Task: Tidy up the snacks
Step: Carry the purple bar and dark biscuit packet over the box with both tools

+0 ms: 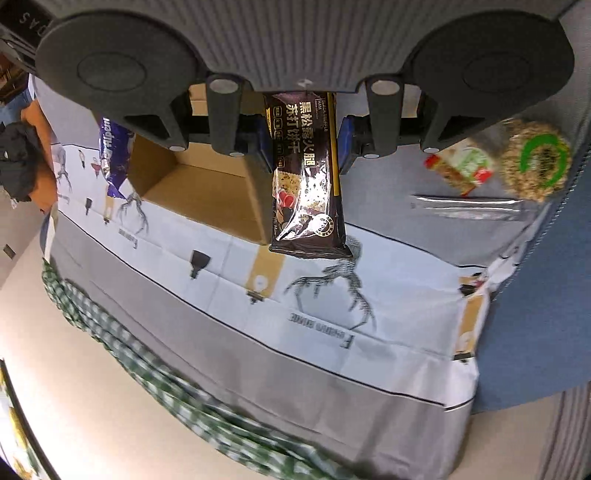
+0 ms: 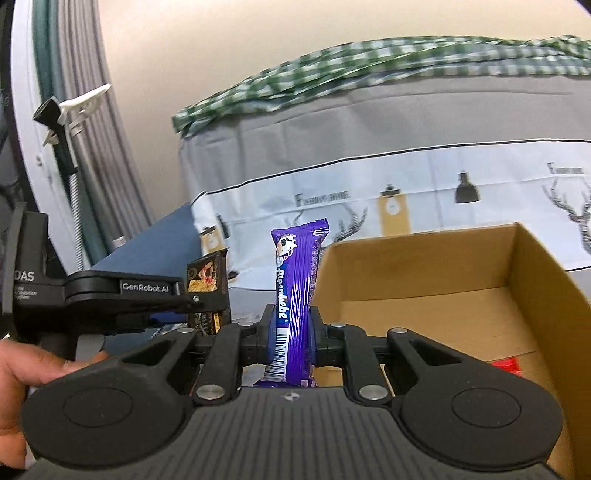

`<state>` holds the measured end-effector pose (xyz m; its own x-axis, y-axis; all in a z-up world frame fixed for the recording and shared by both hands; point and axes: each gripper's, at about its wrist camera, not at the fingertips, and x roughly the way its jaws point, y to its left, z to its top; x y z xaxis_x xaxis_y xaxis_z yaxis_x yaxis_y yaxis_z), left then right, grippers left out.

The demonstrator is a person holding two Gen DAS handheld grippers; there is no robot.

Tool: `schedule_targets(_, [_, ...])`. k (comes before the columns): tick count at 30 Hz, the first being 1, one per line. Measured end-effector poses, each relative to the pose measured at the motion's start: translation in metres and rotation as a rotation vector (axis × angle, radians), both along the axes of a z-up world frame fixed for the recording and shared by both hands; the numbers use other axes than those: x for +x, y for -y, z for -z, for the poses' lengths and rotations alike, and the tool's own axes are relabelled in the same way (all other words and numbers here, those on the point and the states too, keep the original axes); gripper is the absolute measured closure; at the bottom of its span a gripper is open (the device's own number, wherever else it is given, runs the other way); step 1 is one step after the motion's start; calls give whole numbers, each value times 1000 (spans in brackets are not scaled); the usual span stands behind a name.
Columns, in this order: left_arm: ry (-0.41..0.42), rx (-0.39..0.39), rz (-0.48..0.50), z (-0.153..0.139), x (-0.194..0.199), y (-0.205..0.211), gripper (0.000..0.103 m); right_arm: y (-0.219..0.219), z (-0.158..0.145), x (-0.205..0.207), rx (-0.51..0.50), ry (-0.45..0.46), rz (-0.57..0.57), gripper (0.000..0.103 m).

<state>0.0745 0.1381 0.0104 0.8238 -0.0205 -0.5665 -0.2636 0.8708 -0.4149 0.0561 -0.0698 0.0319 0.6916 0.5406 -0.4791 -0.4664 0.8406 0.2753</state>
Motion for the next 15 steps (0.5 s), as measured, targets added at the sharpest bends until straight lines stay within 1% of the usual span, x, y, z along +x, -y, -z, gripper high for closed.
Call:
schedule_targets(5, [57, 14, 29, -6, 6, 17, 64, 17, 0, 3, -9, 20, 50, 86])
schedule_targets(12, [135, 3, 72, -15, 12, 36, 64, 42, 1, 10, -3, 30, 122, 86])
schedule_targets(15, [152, 8, 102, -17, 14, 45, 64, 50, 2, 13, -7, 33, 155, 86])
